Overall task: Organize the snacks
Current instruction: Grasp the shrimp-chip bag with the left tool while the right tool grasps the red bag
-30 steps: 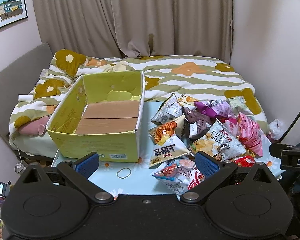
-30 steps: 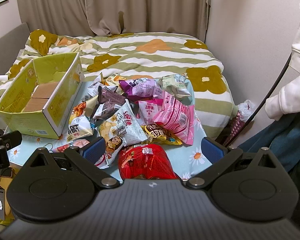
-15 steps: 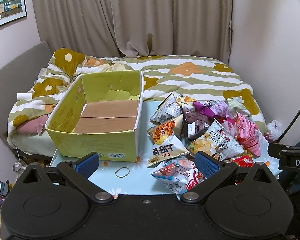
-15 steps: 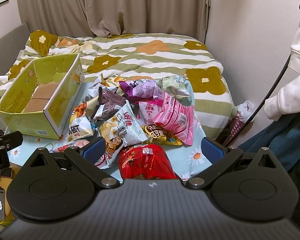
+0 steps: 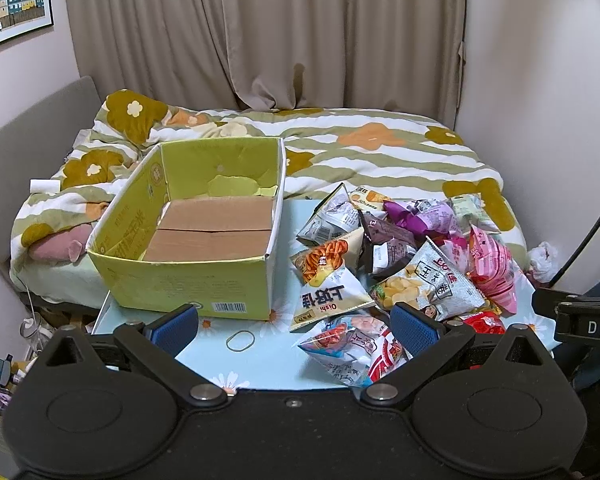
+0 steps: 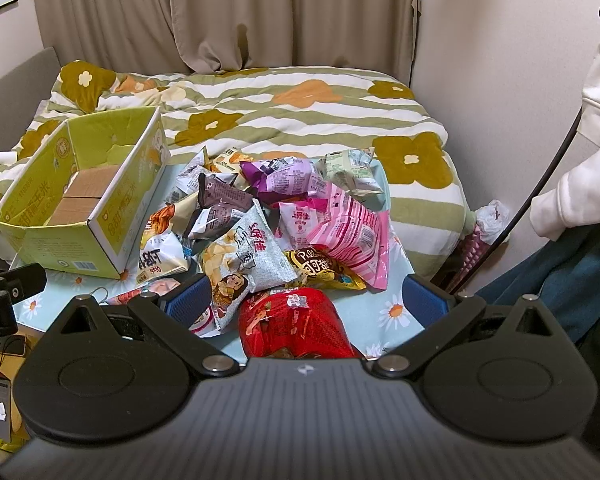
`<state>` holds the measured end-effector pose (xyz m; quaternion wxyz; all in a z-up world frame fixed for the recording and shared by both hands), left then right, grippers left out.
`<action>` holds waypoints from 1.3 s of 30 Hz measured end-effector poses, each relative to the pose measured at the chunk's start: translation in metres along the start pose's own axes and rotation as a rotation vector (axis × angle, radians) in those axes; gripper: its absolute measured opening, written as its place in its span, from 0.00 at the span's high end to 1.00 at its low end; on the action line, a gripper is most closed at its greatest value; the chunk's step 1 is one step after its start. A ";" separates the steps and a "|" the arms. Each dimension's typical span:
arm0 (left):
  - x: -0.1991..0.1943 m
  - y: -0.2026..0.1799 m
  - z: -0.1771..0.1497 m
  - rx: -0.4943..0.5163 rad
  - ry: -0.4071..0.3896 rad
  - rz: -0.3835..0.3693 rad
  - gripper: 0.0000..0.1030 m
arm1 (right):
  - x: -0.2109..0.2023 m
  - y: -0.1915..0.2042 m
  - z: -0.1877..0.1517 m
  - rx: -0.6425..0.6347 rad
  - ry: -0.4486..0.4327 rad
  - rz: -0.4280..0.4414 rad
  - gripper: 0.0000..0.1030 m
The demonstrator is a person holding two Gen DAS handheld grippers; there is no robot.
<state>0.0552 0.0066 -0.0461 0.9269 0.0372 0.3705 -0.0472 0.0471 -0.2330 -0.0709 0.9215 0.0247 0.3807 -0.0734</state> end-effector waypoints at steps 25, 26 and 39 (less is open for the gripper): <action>0.137 -0.018 -0.023 -0.198 0.343 -0.176 0.00 | 0.106 -0.007 -0.035 0.021 0.250 0.065 0.00; 0.144 -0.019 -0.025 -0.209 0.354 -0.180 0.00 | 0.110 -0.007 -0.035 0.020 0.259 0.069 0.00; 0.194 -0.020 -0.054 -0.348 0.448 -0.230 0.17 | 0.169 -0.007 -0.042 0.068 0.358 0.184 0.00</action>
Point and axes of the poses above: each gripper's, at about its wrist camera, not at the fingertips, and x roughly the way its jaws point, y to its left, z to its top, the point moved 5 cm from there along x, roughly the way its jaws point, and after that the axes turned 1 degree about -x, right-handed, at the moved point
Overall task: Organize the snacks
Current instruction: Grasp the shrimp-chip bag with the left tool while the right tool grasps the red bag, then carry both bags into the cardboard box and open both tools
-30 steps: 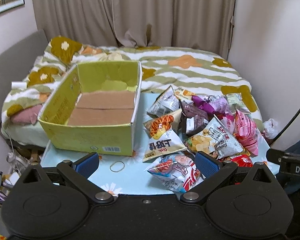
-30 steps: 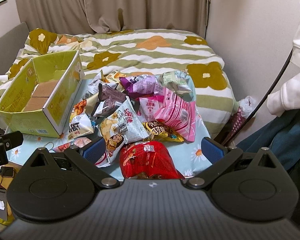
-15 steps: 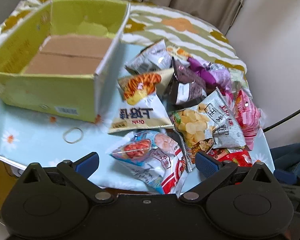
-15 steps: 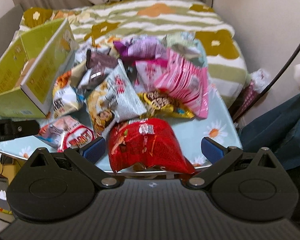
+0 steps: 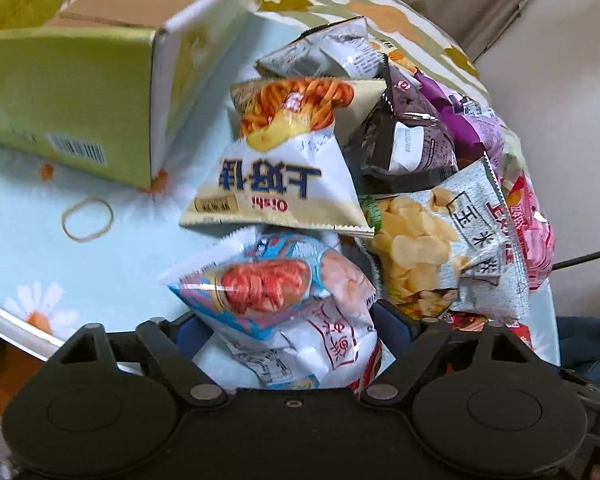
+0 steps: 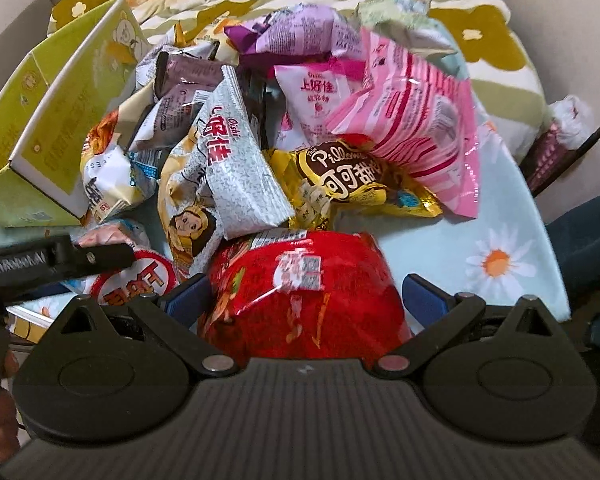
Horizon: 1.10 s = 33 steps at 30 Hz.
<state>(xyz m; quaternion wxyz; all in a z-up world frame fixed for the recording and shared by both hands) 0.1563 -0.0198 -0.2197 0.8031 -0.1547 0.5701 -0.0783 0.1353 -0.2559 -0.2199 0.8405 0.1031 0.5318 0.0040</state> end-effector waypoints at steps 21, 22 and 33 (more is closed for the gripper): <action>-0.016 0.006 -0.012 0.000 -0.061 0.009 0.31 | 0.027 -0.015 -0.004 0.061 0.055 0.037 0.00; -0.017 0.005 -0.011 0.000 -0.066 0.010 0.31 | 0.025 -0.016 -0.005 0.058 0.050 0.037 0.00; -0.053 -0.005 -0.013 0.018 -0.135 -0.005 0.31 | -0.015 -0.021 0.001 0.034 -0.035 0.022 0.02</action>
Point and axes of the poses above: each gripper's, at about its wrist camera, not at the fingertips, and x roughly the way its jaws point, y to its left, z to its top, the point moved 5 cm from there along x, roughly the way its jaws point, and after that the axes turned 1 degree about -x, right-handed, at the moved point
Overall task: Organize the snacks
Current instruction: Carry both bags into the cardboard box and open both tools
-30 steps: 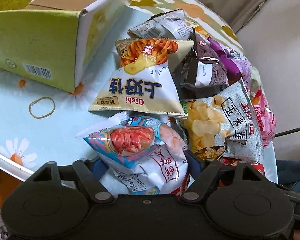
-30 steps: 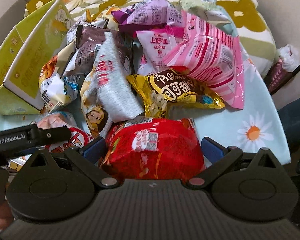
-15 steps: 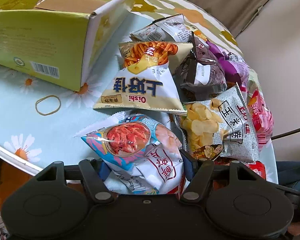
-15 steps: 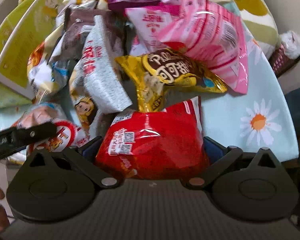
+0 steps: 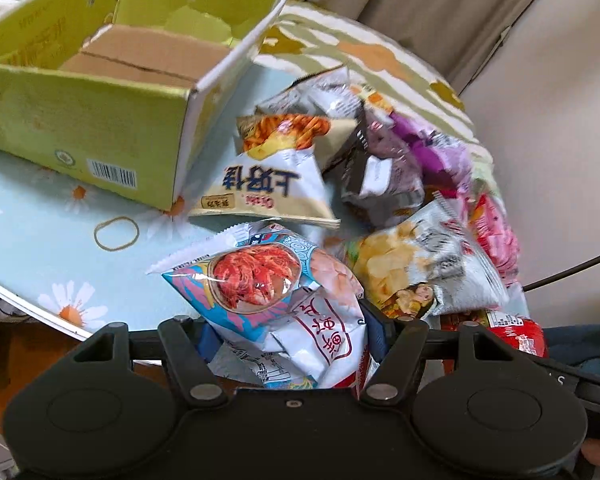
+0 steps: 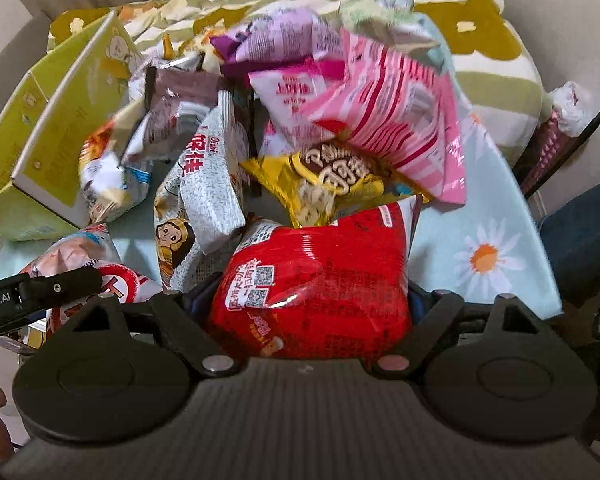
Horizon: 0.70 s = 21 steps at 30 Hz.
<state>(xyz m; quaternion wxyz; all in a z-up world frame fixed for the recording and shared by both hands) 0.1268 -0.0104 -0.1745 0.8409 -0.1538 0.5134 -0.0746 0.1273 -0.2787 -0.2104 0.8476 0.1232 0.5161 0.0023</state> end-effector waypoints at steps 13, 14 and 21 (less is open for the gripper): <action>-0.065 -0.013 0.014 0.007 -0.174 -0.004 0.31 | -0.075 0.006 0.014 -0.034 -0.175 -0.006 0.02; -0.069 -0.011 0.016 0.001 -0.190 0.002 0.31 | -0.079 0.007 0.016 -0.038 -0.186 -0.002 0.02; -0.097 0.004 0.034 -0.030 -0.295 0.032 0.31 | -0.097 0.023 0.032 -0.080 -0.248 0.054 0.02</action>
Point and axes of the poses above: each gripper's, at about its wrist camera, not at the fingertips, and x roughly the way its jaws point, y to its left, z to its top, the point moved 5 cm from there along x, roughly the way its jaws point, and after that the axes turned 1 degree about -x, right-handed, at the moved point
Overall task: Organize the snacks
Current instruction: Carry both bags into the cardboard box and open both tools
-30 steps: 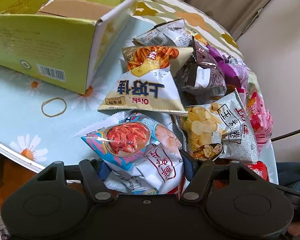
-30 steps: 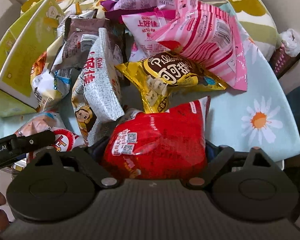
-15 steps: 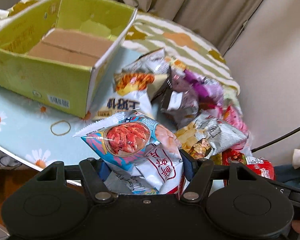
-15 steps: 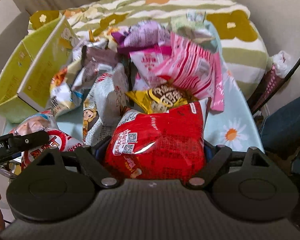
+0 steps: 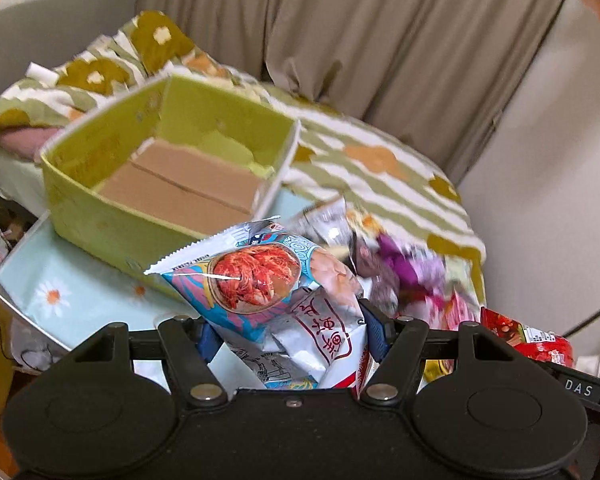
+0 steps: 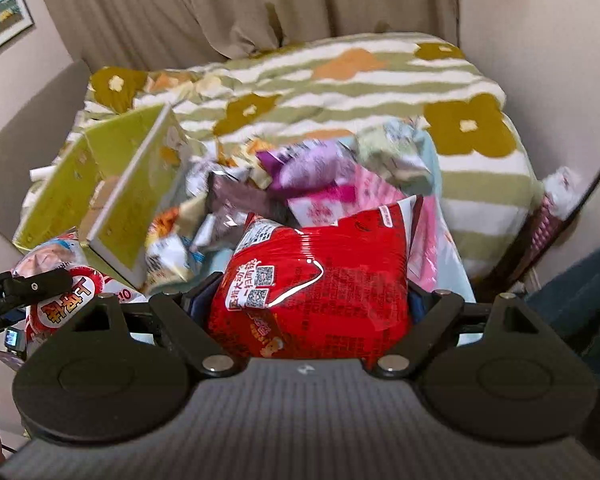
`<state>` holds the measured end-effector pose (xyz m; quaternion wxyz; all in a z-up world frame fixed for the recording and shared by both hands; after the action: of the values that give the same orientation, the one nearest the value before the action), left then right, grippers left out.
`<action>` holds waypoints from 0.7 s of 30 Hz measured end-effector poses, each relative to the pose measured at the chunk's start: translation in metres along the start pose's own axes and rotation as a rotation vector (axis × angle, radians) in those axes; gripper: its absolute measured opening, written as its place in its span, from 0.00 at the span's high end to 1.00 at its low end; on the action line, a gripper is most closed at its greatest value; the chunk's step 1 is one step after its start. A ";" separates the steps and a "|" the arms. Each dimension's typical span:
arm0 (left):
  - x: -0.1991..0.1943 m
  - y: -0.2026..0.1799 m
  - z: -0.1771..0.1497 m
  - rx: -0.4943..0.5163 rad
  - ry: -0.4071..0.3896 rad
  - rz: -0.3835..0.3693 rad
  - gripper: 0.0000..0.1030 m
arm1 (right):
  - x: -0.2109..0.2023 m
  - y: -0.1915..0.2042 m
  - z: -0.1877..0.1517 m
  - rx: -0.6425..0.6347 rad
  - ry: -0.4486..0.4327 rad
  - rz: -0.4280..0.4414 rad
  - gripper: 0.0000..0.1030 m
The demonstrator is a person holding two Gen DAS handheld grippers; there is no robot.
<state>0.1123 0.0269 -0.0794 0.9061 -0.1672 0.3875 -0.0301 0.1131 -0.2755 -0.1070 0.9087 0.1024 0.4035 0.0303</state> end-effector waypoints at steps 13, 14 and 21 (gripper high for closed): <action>0.013 0.056 0.114 0.012 -0.116 0.014 0.31 | 0.032 0.108 0.082 -0.143 -0.094 0.089 0.02; 0.018 0.062 0.126 0.020 -0.117 0.019 0.31 | 0.038 0.118 0.089 -0.146 -0.097 0.095 0.02; 0.070 0.101 0.196 0.071 -0.072 0.017 0.31 | 0.100 0.196 0.144 -0.142 -0.097 0.124 0.02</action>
<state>0.2929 0.1639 -0.0349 0.9250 -0.1325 0.3548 -0.0300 0.2924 -0.0936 -0.0443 0.9286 0.0637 0.3486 0.1100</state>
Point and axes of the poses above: each gripper's, at about its wrist camera, not at the fingertips, and x roughly the way its jaws point, y to its left, z to its top, the point moved 5 cm from there along x, roughly the way its jaws point, and after that the axes turned 1 degree about -x, right-handed, at the moved point
